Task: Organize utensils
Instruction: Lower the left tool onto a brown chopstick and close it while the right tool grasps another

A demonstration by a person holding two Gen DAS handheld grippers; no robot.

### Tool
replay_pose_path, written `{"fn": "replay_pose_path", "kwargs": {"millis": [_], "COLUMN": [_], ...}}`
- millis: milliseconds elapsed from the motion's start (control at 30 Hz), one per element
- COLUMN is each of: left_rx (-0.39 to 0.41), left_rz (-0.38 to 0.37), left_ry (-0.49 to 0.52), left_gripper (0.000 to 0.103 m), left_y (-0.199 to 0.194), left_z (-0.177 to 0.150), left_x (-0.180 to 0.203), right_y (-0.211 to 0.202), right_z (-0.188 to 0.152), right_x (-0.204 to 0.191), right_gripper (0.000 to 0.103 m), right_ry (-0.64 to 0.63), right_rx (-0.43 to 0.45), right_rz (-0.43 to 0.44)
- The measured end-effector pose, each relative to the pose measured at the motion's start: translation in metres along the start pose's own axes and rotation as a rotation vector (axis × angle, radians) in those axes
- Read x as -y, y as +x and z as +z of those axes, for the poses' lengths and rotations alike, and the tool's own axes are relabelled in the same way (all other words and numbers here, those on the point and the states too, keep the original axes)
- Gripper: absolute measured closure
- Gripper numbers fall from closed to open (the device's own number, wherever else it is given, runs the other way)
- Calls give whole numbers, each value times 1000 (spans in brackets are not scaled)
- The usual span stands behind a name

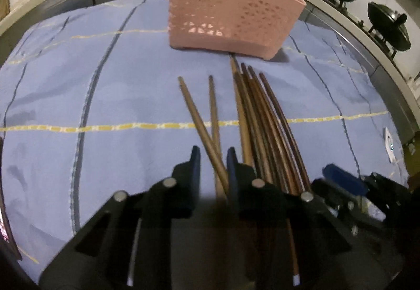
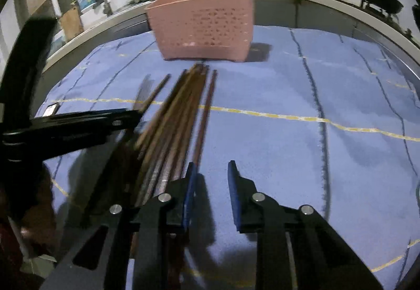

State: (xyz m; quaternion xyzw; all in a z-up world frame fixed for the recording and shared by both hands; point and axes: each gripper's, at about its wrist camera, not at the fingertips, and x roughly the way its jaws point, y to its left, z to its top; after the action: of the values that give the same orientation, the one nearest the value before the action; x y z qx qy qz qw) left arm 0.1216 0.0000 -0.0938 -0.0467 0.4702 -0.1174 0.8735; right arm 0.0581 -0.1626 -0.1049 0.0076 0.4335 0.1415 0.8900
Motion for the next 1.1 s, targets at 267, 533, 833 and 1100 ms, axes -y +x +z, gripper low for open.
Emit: {"fn": "replay_pose_path", "kwargs": {"millis": [267, 533, 833, 1100], "left_rx": [-7, -24, -34, -15], "left_rz": [9, -28, -32, -37], "left_ry": [-10, -26, -61, -37], "left_gripper": [83, 83, 83, 99], "left_y": [1, 6, 13, 22], "left_z": [13, 26, 46, 53], "left_x": [-15, -28, -46, -42], "right_y": [4, 39, 57, 67], "right_z": [19, 57, 82, 90], "right_x": [10, 15, 8, -1], "right_gripper": [78, 78, 78, 96], "right_ry": [39, 75, 41, -47], "right_rx": [7, -34, -55, -23], "right_rz": [41, 77, 61, 1]}}
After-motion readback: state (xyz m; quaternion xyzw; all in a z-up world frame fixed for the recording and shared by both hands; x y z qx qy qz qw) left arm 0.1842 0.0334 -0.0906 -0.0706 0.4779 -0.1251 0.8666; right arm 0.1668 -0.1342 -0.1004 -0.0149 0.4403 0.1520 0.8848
